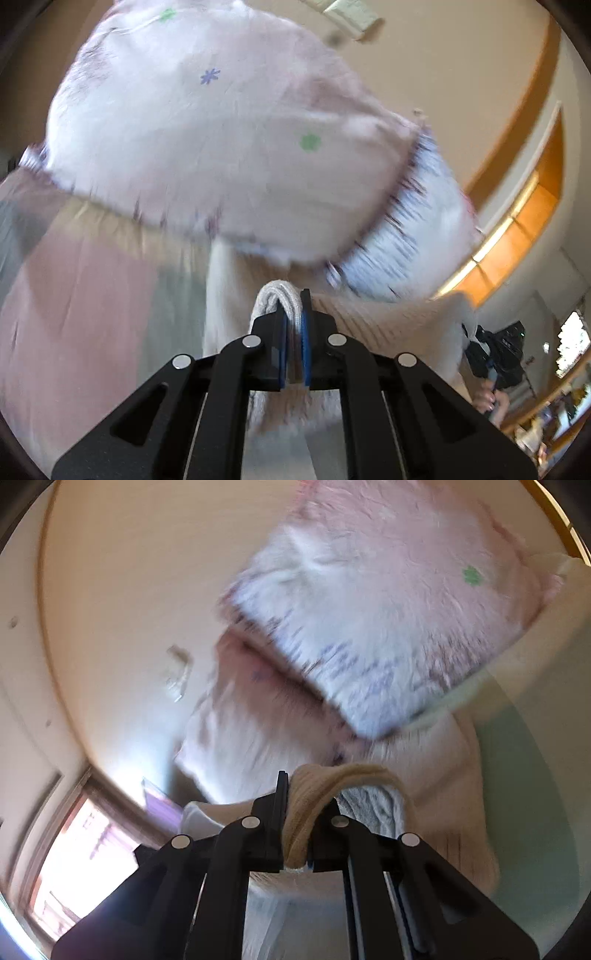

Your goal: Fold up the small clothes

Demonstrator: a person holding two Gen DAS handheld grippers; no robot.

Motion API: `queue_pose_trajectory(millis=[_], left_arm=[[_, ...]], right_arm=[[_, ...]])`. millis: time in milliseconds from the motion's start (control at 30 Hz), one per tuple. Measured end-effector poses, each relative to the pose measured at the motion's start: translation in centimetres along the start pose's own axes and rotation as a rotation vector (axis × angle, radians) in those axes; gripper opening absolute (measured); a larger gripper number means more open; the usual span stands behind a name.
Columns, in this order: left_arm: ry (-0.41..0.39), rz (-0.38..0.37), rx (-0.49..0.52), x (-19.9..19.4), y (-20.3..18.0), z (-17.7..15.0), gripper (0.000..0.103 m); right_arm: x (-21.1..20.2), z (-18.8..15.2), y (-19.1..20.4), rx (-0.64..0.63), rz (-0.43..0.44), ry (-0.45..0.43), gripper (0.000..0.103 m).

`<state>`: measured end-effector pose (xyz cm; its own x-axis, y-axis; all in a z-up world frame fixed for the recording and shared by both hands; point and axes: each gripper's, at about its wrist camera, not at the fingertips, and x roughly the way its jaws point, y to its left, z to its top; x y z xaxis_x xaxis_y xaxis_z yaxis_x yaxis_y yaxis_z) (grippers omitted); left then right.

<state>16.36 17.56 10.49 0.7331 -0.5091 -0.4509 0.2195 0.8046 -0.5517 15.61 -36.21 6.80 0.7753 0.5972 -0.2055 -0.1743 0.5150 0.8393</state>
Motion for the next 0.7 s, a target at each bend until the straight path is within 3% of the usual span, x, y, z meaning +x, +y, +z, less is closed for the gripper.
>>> queue_pose_trajectory(millis=[33, 100, 133, 200, 233, 267, 300, 333, 433, 500, 567, 633, 667, 700], left_arm=[[0.012, 0.025, 0.0, 2.1, 0.2, 1.0, 0.006], [0.092, 0.117, -0.006, 7.0, 1.8, 2.0, 0.007], [0.151, 0.154, -0.04, 9.0, 2.9, 2.0, 0.01], [0.206, 0.145, -0.134, 10.3, 5.0, 1.8, 0.017], [0.203, 0.107, -0.168, 9.9, 5.6, 1.6, 0.031], [0.186, 0.084, -0.177, 9.2, 5.9, 1.4, 0.058], [0.158, 0.109, -0.159, 8.3, 6.0, 1.2, 0.07], [0.141, 0.121, -0.139, 7.6, 6.1, 1.1, 0.077], [0.153, 0.074, -0.204, 6.9, 7.5, 0.4, 0.077], [0.215, 0.048, -0.238, 7.9, 8.2, -0.5, 0.077], [0.266, 0.038, -0.241, 9.3, 8.4, -1.0, 0.076], [0.251, 0.034, -0.217, 10.0, 7.6, -1.7, 0.073], [0.266, 0.004, -0.225, 10.6, 7.4, -1.9, 0.049], [0.302, -0.047, -0.285, 11.6, 7.4, -2.4, 0.034]], right_arm=[[1.7, 1.0, -0.9, 0.026, -0.033, 0.006, 0.008], [6.4, 1.8, -3.7, 0.074, -0.208, 0.057, 0.011], [7.7, 1.8, -4.7, 0.087, -0.277, 0.087, 0.022], [9.2, 1.8, -6.5, 0.124, -0.385, 0.156, 0.041], [8.8, 1.8, -6.3, 0.122, -0.356, 0.145, 0.051], [8.0, 1.8, -5.9, 0.1, -0.341, 0.125, 0.063], [6.6, 1.8, -4.8, 0.042, -0.341, 0.073, 0.092], [5.5, 1.7, -3.9, -0.007, -0.352, 0.028, 0.102], [3.9, 1.6, -2.6, -0.075, -0.341, 0.017, 0.102], [3.4, 1.2, -2.6, -0.066, -0.329, 0.044, 0.102], [3.1, 1.1, -2.9, -0.054, -0.322, 0.072, 0.102], [3.1, 0.5, -3.1, -0.048, -0.314, 0.102, 0.102], [3.0, 0.3, -3.2, -0.047, -0.309, 0.112, 0.102], [2.7, 0.1, -3.6, -0.047, -0.304, 0.117, 0.102]])
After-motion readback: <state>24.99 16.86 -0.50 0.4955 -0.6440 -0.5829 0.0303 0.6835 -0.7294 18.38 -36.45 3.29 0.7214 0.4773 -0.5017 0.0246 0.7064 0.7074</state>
